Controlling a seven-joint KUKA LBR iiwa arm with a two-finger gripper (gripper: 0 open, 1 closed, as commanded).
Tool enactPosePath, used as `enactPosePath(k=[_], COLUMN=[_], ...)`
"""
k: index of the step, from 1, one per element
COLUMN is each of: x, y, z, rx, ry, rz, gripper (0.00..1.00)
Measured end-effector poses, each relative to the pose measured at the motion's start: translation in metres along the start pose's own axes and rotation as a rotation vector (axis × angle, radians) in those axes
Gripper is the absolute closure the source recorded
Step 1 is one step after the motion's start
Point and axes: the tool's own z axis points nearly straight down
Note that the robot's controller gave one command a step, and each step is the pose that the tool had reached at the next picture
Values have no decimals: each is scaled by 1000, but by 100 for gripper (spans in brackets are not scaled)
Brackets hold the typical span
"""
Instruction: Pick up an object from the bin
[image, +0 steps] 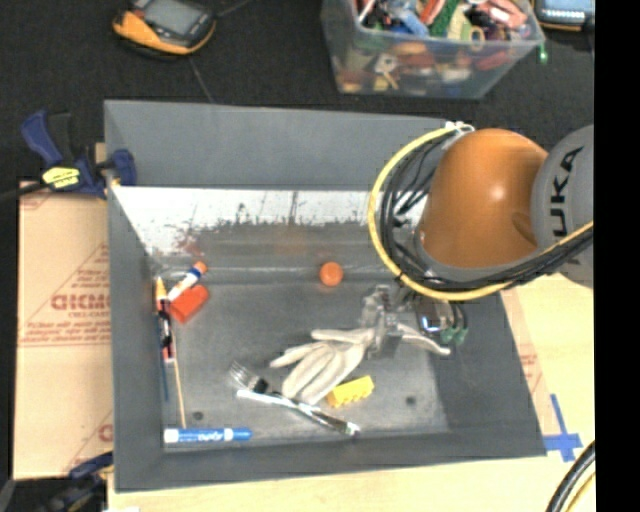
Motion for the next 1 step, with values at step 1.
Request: enactPosePath(k=[1], x=[-1], y=[0], z=[-5], rx=[0], ry=[-8], rz=[0], gripper=[0])
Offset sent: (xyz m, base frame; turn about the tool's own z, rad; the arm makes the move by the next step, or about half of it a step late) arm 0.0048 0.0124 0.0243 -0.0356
